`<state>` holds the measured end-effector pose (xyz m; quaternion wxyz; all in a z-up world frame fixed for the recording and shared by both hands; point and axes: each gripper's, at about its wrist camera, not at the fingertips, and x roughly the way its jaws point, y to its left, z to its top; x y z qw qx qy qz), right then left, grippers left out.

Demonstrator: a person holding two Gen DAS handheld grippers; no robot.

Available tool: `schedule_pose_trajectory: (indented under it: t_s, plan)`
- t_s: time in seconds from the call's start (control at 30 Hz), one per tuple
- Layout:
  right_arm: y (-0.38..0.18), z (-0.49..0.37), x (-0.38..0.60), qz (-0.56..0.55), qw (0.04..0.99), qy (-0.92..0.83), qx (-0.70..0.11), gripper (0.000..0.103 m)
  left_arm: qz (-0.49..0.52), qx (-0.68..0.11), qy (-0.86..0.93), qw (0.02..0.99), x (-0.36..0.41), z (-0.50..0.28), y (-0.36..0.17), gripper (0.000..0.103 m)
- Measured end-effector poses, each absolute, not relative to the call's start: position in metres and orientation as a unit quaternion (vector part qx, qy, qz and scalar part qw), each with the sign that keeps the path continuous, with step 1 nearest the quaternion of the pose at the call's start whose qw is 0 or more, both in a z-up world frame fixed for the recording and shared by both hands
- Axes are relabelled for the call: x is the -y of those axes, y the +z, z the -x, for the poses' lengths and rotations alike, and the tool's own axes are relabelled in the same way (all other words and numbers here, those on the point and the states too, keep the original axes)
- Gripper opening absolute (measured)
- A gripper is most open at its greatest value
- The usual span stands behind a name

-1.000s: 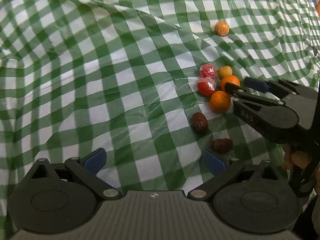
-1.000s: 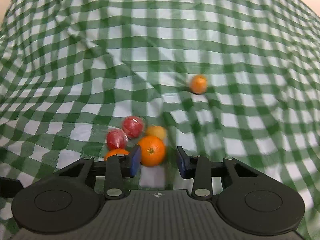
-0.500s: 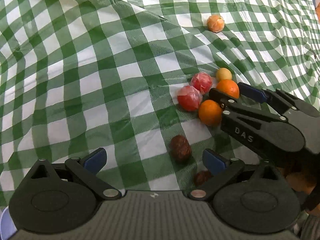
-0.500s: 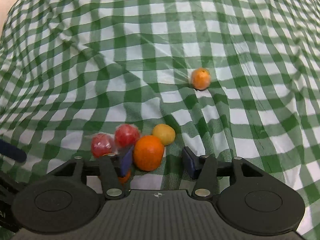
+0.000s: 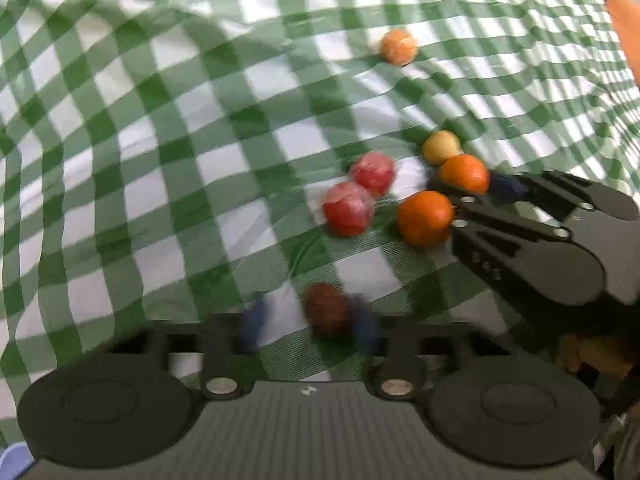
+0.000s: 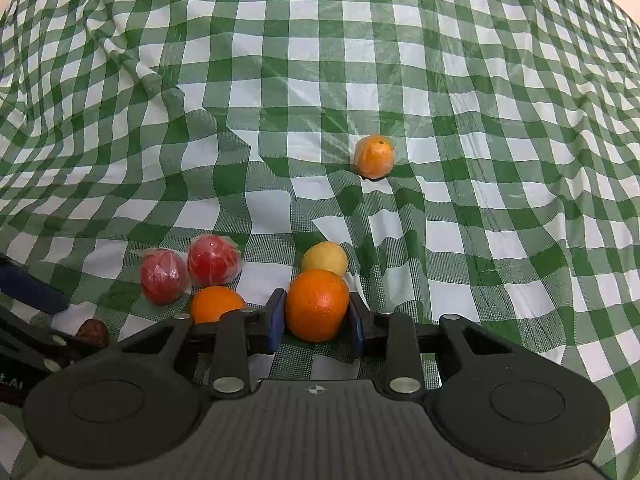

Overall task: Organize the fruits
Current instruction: 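Grasp a brown date with the left tool while the right tool grasps another orange, then carry the date with the left tool while the right tool carries the orange to the plate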

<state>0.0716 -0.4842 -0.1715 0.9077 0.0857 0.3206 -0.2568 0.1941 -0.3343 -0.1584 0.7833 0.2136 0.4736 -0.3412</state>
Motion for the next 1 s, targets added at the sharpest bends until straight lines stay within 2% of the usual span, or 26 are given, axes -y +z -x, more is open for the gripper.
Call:
schedule_pose_trajectory:
  t_s: [0.1,0.23,0.43,0.63,0.83,1.0]
  plan:
    - [-0.17,-0.062,0.491,-0.106,0.907,-0.283,-0.295,0.032,-0.206,-0.476,-0.334,0.787,0.334,-0.19,-0.151,0.024]
    - [-0.163,-0.046,0.494,-0.101,0.894,-0.346,-0.265,0.032,-0.181,-0.456,-0.328,0.808,0.312,-0.178,-0.115,0.024]
    - [-0.106,-0.011,0.467,-0.07,0.889,-0.387,-0.235,0.032,-0.165,-0.419,-0.296,0.842,0.241,-0.14,-0.053,0.024]
    - [-0.043,0.04,0.378,-0.075,0.929,-0.27,-0.243,0.032,-0.121,-0.432,-0.245,0.859,0.154,-0.1,-0.015,0.024]
    - [-0.014,0.053,0.281,-0.123,0.941,-0.119,-0.293,0.032,-0.08,-0.429,-0.195,0.878,0.072,-0.06,0.009,0.024]
    - [0.002,0.056,0.2,-0.095,0.943,-0.035,-0.318,0.032,-0.058,-0.426,-0.163,0.888,0.013,-0.027,0.017,0.024]
